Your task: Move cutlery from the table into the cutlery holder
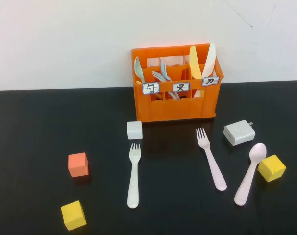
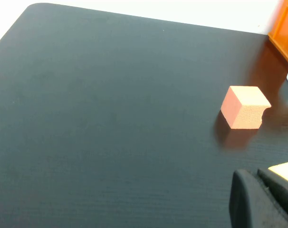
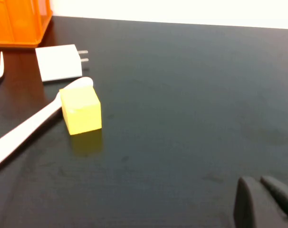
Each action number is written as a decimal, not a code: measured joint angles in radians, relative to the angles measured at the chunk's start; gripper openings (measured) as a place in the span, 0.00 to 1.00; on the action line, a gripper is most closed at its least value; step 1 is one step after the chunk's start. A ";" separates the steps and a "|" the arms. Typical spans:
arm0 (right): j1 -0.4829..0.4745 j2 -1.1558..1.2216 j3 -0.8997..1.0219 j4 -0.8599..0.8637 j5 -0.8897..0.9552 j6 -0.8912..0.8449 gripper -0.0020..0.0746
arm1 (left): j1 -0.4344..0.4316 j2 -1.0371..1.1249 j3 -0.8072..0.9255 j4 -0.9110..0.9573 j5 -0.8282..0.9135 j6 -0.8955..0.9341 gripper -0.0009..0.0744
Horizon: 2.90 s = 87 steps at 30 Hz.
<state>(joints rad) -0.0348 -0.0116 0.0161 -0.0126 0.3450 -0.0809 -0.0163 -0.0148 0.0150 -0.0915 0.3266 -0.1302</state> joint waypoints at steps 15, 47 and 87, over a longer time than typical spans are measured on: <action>-0.002 0.000 0.000 0.000 0.000 0.000 0.02 | 0.000 0.000 0.000 -0.002 0.000 0.000 0.01; -0.002 0.000 0.000 -0.056 0.000 0.000 0.02 | 0.000 0.000 0.000 -0.002 -0.009 0.000 0.01; -0.002 0.000 -0.121 -0.050 -0.608 -0.056 0.02 | 0.000 0.000 -0.173 0.076 -0.369 -0.264 0.01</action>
<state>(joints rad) -0.0367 -0.0116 -0.1048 -0.0624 -0.2626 -0.1366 -0.0163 -0.0148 -0.1580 -0.0159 -0.0421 -0.3946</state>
